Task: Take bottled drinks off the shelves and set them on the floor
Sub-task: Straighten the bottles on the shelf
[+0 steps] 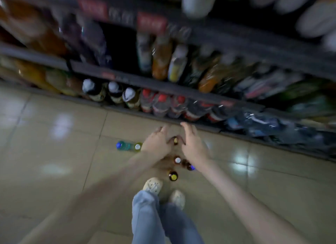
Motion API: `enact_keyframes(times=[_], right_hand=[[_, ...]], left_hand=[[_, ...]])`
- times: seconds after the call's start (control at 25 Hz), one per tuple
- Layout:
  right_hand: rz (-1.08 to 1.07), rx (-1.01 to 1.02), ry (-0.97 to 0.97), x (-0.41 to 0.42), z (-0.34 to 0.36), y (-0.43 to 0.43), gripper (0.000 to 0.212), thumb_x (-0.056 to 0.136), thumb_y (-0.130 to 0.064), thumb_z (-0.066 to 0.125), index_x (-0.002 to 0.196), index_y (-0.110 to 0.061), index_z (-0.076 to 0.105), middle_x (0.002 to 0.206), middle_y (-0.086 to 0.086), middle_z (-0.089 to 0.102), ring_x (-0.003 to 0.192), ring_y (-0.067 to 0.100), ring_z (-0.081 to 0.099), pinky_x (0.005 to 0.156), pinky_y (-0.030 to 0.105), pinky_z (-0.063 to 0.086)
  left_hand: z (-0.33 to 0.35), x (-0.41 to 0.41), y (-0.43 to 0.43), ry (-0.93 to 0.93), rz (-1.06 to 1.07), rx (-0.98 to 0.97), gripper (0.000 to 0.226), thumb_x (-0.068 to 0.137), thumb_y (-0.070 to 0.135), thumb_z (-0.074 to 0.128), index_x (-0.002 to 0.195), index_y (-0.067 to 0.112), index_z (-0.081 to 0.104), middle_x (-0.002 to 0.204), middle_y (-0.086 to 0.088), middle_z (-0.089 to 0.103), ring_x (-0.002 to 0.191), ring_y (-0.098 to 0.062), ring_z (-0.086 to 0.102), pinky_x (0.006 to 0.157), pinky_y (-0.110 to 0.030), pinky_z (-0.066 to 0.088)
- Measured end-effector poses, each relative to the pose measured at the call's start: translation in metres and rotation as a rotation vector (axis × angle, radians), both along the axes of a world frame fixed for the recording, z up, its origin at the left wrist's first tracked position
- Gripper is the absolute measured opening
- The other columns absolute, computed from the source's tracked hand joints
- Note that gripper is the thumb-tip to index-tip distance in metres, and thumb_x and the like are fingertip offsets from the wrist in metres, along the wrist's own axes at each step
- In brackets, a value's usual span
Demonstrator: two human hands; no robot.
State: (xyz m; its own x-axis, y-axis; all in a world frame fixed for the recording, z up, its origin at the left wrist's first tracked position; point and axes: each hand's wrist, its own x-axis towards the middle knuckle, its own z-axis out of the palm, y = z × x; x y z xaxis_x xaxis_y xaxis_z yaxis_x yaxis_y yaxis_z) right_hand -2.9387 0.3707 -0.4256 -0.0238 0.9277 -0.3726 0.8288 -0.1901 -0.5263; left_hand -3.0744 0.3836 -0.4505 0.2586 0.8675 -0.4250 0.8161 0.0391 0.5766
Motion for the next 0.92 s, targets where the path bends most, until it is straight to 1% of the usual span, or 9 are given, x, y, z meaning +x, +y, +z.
enact_keyframes(times=[0.12,0.2,0.36,0.48,0.56,0.64,0.76,0.84,0.92], right_hand=[[-0.137,0.279,0.041,0.063,0.115,0.02,0.036,0.094,-0.017,0.054,0.129,-0.008,0.05,0.128,0.011,0.052,0.116,0.029,0.052,0.089,0.036,0.042],[-0.214,0.428,0.074,0.109,0.172,0.028,0.031,0.094,-0.018,0.055,0.123,-0.008,0.055,0.121,0.01,0.056,0.107,0.026,0.056,0.086,0.034,0.043],[-0.327,0.714,0.121,0.222,0.258,0.026,0.021,0.093,-0.013,0.057,0.113,-0.009,0.06,0.106,0.003,0.06,0.093,0.018,0.059,0.08,0.022,0.041],[-0.333,0.912,0.097,0.303,0.31,0.023,0.018,0.092,-0.01,0.057,0.11,-0.008,0.061,0.099,-0.005,0.058,0.089,0.013,0.06,0.079,0.017,0.042],[-0.335,0.983,0.077,0.343,0.335,0.022,0.02,0.094,-0.012,0.056,0.114,-0.009,0.06,0.102,-0.007,0.057,0.091,0.009,0.058,0.078,0.015,0.043],[-0.311,1.089,0.061,0.374,0.357,0.021,0.024,0.094,-0.011,0.056,0.118,-0.007,0.058,0.105,-0.003,0.058,0.093,0.01,0.058,0.08,0.021,0.047],[-0.301,1.258,0.018,0.408,0.392,0.034,0.038,0.092,-0.01,0.059,0.128,-0.004,0.05,0.116,0.005,0.055,0.103,0.016,0.055,0.086,0.025,0.048],[-0.386,1.259,-0.005,0.426,0.42,0.05,0.052,0.093,-0.015,0.06,0.138,-0.006,0.037,0.128,0.011,0.047,0.117,0.02,0.045,0.095,0.027,0.04],[-0.453,1.216,-0.003,0.442,0.448,0.068,0.067,0.092,-0.02,0.062,0.146,-0.01,0.023,0.141,0.012,0.037,0.13,0.022,0.033,0.102,0.029,0.034]], left_hand=[[0.132,0.054,0.038,-0.101,-0.081,0.23,0.049,0.092,0.028,0.052,0.139,0.02,0.041,0.128,-0.012,0.053,0.117,-0.029,0.052,0.093,-0.033,0.041],[0.197,0.096,0.056,-0.132,-0.162,0.379,0.042,0.092,0.03,0.052,0.133,0.02,0.047,0.124,-0.009,0.056,0.112,-0.027,0.056,0.092,-0.033,0.044],[0.289,0.203,0.063,-0.263,-0.284,0.662,0.03,0.092,0.026,0.053,0.12,0.018,0.058,0.108,-0.004,0.065,0.099,-0.022,0.061,0.085,-0.032,0.047],[0.343,0.281,0.053,-0.343,-0.297,0.919,0.035,0.089,0.032,0.046,0.119,0.021,0.059,0.107,0.003,0.065,0.094,-0.016,0.062,0.076,-0.03,0.051],[0.369,0.319,0.05,-0.364,-0.272,1.038,0.04,0.09,0.035,0.04,0.122,0.021,0.058,0.111,0.005,0.062,0.091,-0.013,0.062,0.068,-0.03,0.054],[0.391,0.349,0.053,-0.367,-0.249,1.173,0.038,0.092,0.031,0.042,0.124,0.019,0.058,0.115,0.003,0.061,0.095,-0.013,0.061,0.065,-0.03,0.056],[0.425,0.383,0.07,-0.357,-0.196,1.351,0.039,0.091,0.02,0.051,0.129,0.014,0.056,0.119,-0.006,0.058,0.105,-0.021,0.057,0.075,-0.028,0.053],[0.449,0.402,0.085,-0.319,-0.124,1.386,0.048,0.088,0.016,0.057,0.136,0.014,0.049,0.126,-0.015,0.053,0.112,-0.03,0.053,0.086,-0.036,0.049],[0.469,0.419,0.101,-0.221,-0.058,1.422,0.06,0.085,0.017,0.062,0.141,0.017,0.043,0.128,-0.024,0.049,0.115,-0.039,0.049,0.092,-0.046,0.045]])
